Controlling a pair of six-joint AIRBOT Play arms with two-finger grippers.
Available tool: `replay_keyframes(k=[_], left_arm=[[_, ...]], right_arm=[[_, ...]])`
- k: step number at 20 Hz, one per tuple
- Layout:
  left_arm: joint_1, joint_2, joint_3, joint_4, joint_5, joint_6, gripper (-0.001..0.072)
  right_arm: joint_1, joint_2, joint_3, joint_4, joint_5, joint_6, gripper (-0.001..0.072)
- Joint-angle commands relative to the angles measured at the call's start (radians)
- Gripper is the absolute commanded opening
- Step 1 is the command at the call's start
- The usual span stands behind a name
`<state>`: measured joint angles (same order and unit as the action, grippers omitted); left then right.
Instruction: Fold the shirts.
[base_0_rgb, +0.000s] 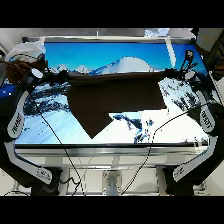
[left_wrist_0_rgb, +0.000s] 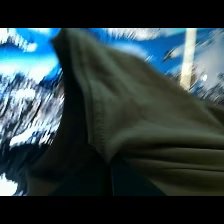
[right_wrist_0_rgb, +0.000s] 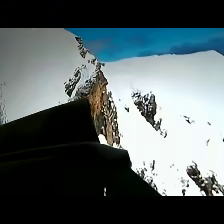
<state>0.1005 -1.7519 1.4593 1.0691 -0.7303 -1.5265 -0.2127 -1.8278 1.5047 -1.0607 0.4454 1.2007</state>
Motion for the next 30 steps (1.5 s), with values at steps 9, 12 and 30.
replay_keyframes(k=[9, 12, 30], left_arm=[[-0.001, -0.045, -0.004, 0.006, -0.173, -0.169, 0.0025], [-0.001, -0.045, -0.004, -0.008, -0.182, -0.179, 0.0563], [0.0, 0.261, 0.682, -0.154, -0.428, -0.07, 0.0628]], right_arm=[[0.002, -0.008, 0.0, 0.047, 0.196, 0.008, 0.0272], [0.0, -0.003, 0.001, 0.044, 0.256, 0.008, 0.0383], [0.0, 0.277, 0.509, 0.002, 0.491, -0.107, 0.0382]])
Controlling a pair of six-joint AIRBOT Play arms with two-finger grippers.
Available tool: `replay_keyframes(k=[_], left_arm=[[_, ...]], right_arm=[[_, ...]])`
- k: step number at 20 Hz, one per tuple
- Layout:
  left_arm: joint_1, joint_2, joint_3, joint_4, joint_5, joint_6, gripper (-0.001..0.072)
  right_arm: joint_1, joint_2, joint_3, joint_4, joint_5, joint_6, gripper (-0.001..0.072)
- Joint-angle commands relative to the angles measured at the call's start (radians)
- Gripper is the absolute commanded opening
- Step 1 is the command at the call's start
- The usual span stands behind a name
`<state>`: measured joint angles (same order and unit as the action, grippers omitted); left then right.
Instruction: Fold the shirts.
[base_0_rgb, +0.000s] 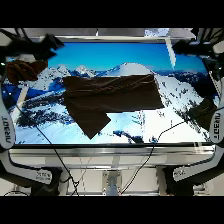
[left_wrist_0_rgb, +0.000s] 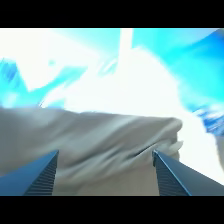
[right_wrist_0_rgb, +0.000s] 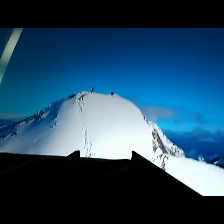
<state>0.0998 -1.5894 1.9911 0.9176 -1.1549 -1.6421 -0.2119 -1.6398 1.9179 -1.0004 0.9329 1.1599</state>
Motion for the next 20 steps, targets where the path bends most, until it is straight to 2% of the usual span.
replay_keyframes(k=[1, 2, 3, 4, 6, 8, 9, 10, 13, 16, 18, 20], left_arm=[[0.0, 0.165, 0.146, 0.012, 0.031, 0.096, 0.062], [0.0, 0.234, 0.147, 0.062, 0.039, 0.137, 0.0493], [0.0, 0.3, 0.146, 0.145, 0.018, 0.182, 0.0317], [0.0, 0.354, 0.146, 0.25, -0.024, 0.203, 0.022], [0.0, 0.438, 0.141, 0.503, -0.187, 0.197, 0.0227], [0.0, 0.492, 0.08, 0.749, -0.401, 0.196, 0.0257], [0.001, 0.51, 0.027, 0.846, -0.483, 0.199, 0.0352], [0.01, 0.524, -0.029, 0.862, -0.49, 0.191, 0.0382], [0.026, 0.518, -0.201, 0.791, -0.428, 0.192, 0.0384], [0.027, 0.489, -0.403, 0.72, -0.408, 0.19, 0.0417], [0.046, 0.471, -0.544, 0.604, -0.356, 0.191, 0.0417], [0.097, 0.464, -0.689, 0.427, -0.267, 0.194, 0.0417]], right_arm=[[-0.001, 0.138, 0.113, -0.108, 0.0, -0.09, 0.0381], [-0.001, 0.189, 0.114, -0.178, -0.004, -0.092, 0.0381], [-0.001, 0.234, 0.114, -0.264, 0.003, -0.09, 0.038], [-0.001, 0.279, 0.112, -0.365, 0.022, -0.082, 0.038], [-0.041, 0.337, 0.099, -0.463, 0.076, -0.029, 0.038], [-0.13, 0.364, 0.055, -0.423, 0.126, -0.006, 0.038], [-0.183, 0.369, 0.019, -0.389, 0.145, -0.004, 0.0381], [-0.235, 0.369, -0.03, -0.34, 0.156, -0.003, 0.0381], [-0.369, 0.369, -0.247, -0.191, 0.155, -0.004, 0.0382], [-0.448, 0.351, -0.491, -0.114, 0.166, -0.009, 0.0383], [-0.464, 0.315, -0.62, -0.069, 0.176, -0.018, 0.0384], [-0.465, 0.254, -0.707, 0.002, 0.214, -0.059, 0.0384]])
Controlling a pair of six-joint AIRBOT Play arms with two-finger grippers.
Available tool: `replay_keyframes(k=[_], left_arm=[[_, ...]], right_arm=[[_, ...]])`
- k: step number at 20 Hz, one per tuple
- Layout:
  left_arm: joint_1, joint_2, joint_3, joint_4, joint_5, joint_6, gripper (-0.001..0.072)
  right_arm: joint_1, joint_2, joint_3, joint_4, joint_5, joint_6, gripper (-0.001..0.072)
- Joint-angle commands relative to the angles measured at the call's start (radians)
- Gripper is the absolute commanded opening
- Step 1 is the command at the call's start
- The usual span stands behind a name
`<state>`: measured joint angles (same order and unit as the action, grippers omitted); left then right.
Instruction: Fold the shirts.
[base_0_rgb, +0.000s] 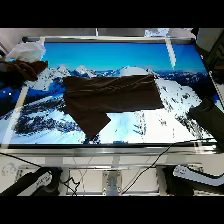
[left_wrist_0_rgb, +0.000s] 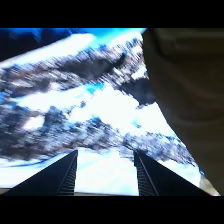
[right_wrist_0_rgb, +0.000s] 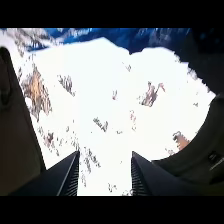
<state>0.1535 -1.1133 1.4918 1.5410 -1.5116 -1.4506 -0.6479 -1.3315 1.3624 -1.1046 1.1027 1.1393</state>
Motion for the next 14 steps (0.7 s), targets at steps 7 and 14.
replay_keyframes(k=[7, 14], left_arm=[[0.158, -0.012, -0.59, -0.452, 0.251, 0.039, 0.0417], [0.158, -0.012, -0.823, -0.659, 0.485, 0.09, 0.0417]], right_arm=[[0.0, -0.289, -0.205, 0.204, 0.211, -0.094, 0.0441], [0.134, -0.358, -0.204, 0.327, -0.021, -0.093, 0.0439]])
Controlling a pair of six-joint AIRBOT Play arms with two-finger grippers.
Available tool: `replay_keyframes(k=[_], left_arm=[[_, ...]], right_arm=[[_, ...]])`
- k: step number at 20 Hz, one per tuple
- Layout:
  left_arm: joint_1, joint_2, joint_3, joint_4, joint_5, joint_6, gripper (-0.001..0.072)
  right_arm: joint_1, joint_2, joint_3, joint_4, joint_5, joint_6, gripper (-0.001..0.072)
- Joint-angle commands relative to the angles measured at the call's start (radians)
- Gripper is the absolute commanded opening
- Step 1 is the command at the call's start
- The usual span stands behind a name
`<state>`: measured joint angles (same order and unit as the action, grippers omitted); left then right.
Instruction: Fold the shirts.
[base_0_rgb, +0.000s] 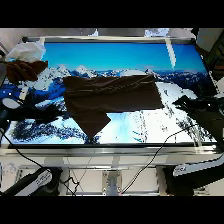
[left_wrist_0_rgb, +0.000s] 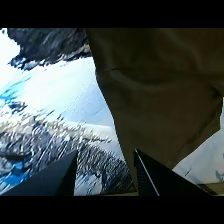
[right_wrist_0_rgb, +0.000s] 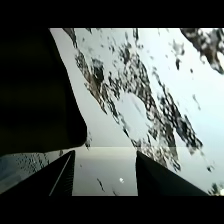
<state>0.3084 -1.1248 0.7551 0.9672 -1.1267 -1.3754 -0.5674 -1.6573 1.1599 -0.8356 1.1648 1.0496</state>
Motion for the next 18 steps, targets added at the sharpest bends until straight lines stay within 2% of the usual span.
replay_keyframes(k=[1, 7, 9, 11, 12, 15, 18], left_arm=[[0.003, -0.001, -0.103, -0.093, 0.108, 0.015, 0.0417], [0.003, -0.001, -0.122, -0.096, 0.143, 0.022, 0.0416], [0.003, -0.001, -0.122, -0.096, 0.17, 0.022, 0.0415], [0.003, -0.001, -0.122, -0.096, 0.183, 0.022, 0.0414], [0.003, -0.001, -0.123, -0.096, 0.187, 0.022, 0.0413], [0.003, -0.001, -0.126, -0.098, 0.192, 0.011, 0.0414], [0.003, -0.003, -0.153, -0.099, 0.204, 0.011, 0.0414]], right_arm=[[0.078, -0.048, -0.002, 0.07, -0.097, -0.003, 0.0438], [0.188, -0.135, -0.002, 0.097, -0.112, 0.002, 0.0435], [0.206, -0.137, -0.002, 0.097, -0.118, 0.002, 0.0379], [0.212, -0.138, -0.002, 0.095, -0.12, 0.001, 0.0369], [0.212, -0.137, -0.002, 0.095, -0.12, 0.001, 0.0309], [0.212, -0.137, -0.002, 0.096, -0.126, 0.0, 0.0034], [0.212, -0.137, -0.002, 0.095, -0.127, -0.004, 0.0034]])
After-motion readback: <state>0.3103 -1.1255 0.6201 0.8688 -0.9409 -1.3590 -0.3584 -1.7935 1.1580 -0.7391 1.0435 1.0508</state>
